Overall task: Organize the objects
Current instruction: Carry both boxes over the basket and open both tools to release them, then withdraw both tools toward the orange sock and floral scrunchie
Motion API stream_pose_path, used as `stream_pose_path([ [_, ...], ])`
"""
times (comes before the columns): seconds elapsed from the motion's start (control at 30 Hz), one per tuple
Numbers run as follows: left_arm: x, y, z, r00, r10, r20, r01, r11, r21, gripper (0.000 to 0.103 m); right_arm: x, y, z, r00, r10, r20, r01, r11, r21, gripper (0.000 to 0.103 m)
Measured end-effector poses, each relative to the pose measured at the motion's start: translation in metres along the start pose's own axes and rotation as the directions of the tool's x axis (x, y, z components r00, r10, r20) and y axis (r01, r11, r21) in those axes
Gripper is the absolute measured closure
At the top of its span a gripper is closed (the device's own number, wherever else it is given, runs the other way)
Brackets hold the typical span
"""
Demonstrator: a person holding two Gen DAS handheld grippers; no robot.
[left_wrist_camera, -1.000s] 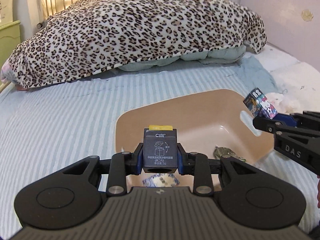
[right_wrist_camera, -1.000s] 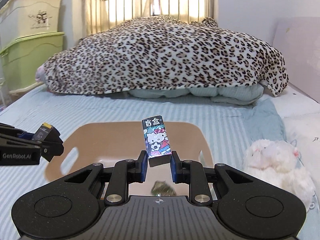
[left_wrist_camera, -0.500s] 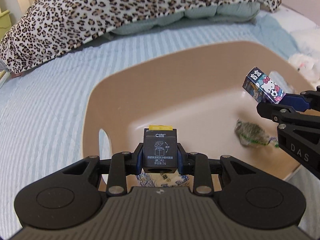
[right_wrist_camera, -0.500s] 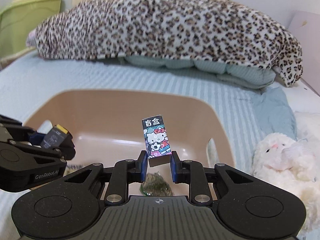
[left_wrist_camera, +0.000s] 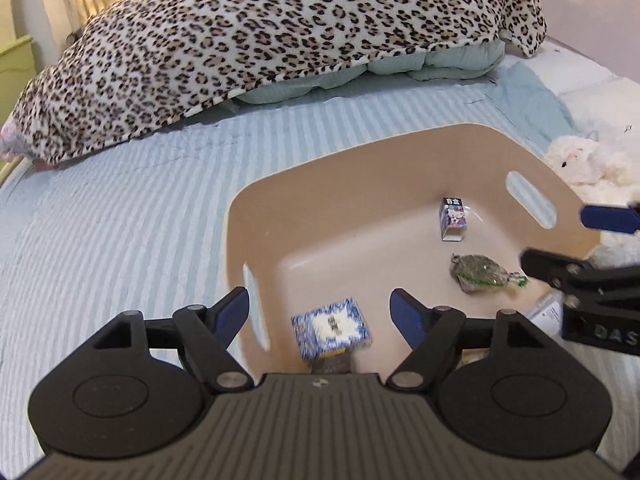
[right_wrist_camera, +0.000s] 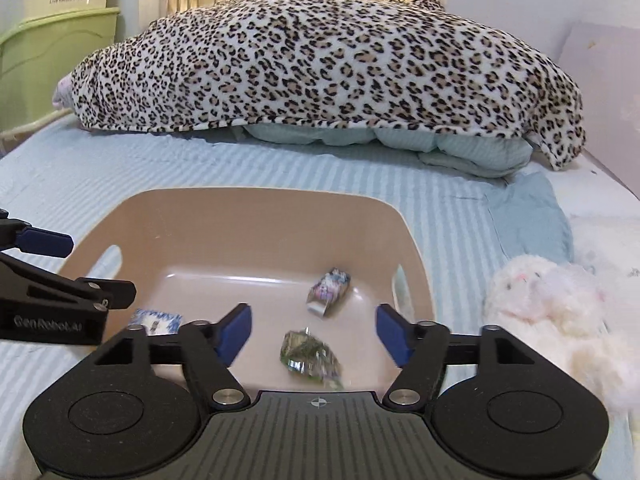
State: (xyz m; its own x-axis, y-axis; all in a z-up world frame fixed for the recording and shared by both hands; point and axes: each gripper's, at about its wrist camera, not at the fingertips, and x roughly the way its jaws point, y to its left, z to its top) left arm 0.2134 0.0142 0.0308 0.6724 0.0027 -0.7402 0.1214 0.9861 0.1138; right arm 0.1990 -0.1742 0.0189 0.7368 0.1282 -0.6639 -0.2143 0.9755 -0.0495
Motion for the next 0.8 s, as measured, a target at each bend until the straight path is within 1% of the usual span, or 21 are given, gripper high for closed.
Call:
stream_pose_path([
  [0.03,-0.003,0.002,-0.004,1.0,-0.004,-0.007,0.004,1.0,-0.013,0.024,-0.006,0.0,-0.003,1.0,0.003,-0.004,-0.003,1.0,0.003,0.025],
  [0.13,-0.011,0.007,-0.016,1.0,-0.017,-0.024,0.016,0.999,-0.036,0.024,-0.019,0.0,-0.013,1.0,0.002,-0.025,-0.002,1.0,-0.007,0.024],
  [0.17,-0.014,0.008,-0.02,1.0,-0.013,-0.024,0.012,0.999,-0.035,0.024,-0.022,0.0,-0.017,0.999,0.0,-0.032,0.0,1.0,-0.009,0.023],
  [0.23,-0.022,0.008,-0.03,1.0,0.01,-0.011,-0.01,0.999,-0.031,0.02,-0.028,0.0,-0.025,0.999,-0.002,-0.052,0.001,1.0,-0.008,0.022],
  [0.27,-0.025,0.008,-0.034,1.0,0.017,-0.011,-0.017,0.999,-0.028,0.017,-0.03,0.0,-0.03,0.998,0.0,-0.063,0.0,1.0,-0.004,0.021],
  [0.33,-0.03,0.008,-0.043,1.0,0.014,-0.017,-0.015,0.999,-0.029,0.017,-0.031,-0.002,-0.039,0.997,-0.001,-0.082,0.001,1.0,0.006,0.018],
  [0.43,-0.032,0.01,-0.057,0.999,0.008,-0.033,-0.009,0.999,-0.035,0.017,-0.029,-0.004,-0.052,0.993,0.001,-0.12,0.002,1.0,0.023,0.017],
  [0.67,-0.013,0.01,-0.081,0.995,-0.008,-0.101,0.004,0.999,-0.043,0.017,-0.019,-0.003,-0.076,0.983,0.013,-0.185,-0.004,0.999,0.049,0.017],
  [0.8,0.003,0.009,-0.089,0.993,-0.028,-0.112,0.02,0.997,-0.073,0.017,-0.008,-0.001,-0.086,0.977,0.027,-0.211,-0.017,0.999,0.049,0.017],
])
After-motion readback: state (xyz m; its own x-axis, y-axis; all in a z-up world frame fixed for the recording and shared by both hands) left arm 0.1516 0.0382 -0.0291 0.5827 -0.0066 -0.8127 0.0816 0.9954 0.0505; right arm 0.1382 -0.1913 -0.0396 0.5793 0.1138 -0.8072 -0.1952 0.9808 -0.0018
